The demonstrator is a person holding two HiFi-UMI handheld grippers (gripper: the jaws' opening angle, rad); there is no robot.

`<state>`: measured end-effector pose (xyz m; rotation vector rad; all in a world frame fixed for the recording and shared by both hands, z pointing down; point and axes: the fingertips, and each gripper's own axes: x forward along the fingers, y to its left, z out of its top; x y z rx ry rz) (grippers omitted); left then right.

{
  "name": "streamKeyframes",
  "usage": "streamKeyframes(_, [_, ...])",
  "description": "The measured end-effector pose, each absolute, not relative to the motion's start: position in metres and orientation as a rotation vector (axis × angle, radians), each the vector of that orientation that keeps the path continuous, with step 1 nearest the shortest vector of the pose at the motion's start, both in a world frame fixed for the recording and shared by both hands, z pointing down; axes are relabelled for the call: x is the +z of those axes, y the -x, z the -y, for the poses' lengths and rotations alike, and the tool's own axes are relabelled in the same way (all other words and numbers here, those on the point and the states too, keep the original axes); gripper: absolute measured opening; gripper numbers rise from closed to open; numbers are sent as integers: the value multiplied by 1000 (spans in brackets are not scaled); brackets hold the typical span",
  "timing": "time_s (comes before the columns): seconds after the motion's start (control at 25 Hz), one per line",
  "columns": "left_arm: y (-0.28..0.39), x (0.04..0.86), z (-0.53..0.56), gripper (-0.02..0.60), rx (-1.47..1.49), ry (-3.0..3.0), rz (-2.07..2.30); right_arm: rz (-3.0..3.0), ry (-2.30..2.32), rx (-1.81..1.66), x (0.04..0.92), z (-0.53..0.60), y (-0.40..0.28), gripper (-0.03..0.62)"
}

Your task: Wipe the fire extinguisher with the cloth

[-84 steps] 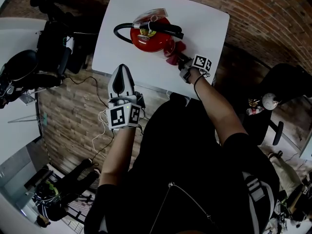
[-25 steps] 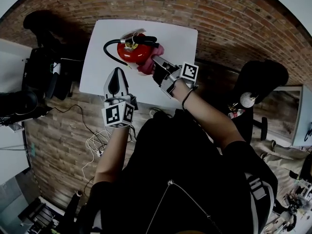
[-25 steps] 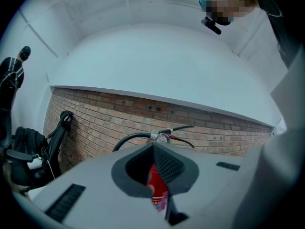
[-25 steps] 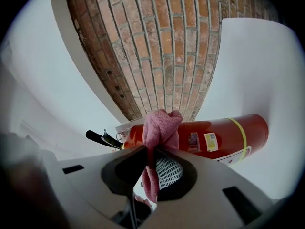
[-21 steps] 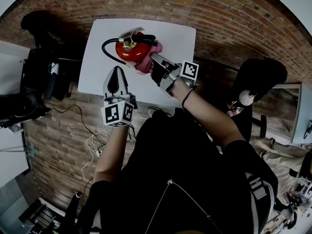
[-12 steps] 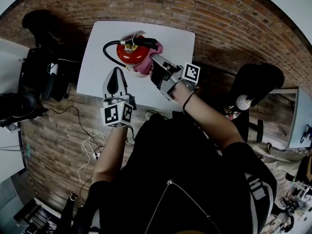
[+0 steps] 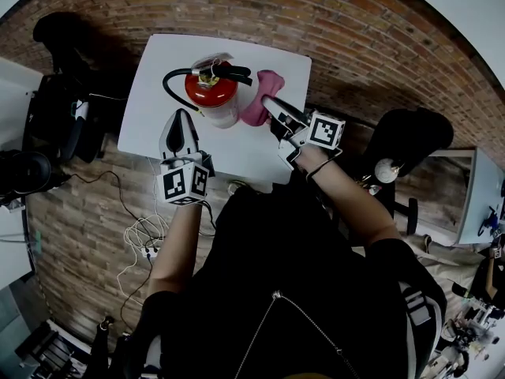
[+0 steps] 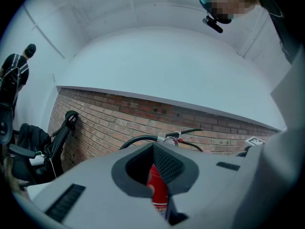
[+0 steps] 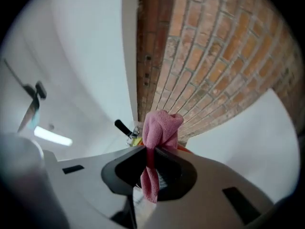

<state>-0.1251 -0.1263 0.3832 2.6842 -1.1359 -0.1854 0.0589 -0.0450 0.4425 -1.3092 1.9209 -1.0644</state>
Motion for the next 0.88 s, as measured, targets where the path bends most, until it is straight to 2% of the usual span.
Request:
streamKeyframes(0.16, [124,388,129,8,-195,-2664,1150,-2439,1619,-888,454,23,-48,69])
streamKeyframes(0.32, [125,393,126,8,-199,-2650,1164,-2900,1708,-697,472,8,-18,69])
streamKeyframes(0.56, [137,400,124,8,-200,-2627,1215,-3511,1598,-300,518,0,32,69])
streamKeyframes(0.76, [160,415,123,8,-181,-2569,1296,-3880,1400,148,586,-1,61,69])
streamKeyframes(0.88, [173,423,123,8,-167,-2537,1335,-4022,1266,284,634,1,71,69])
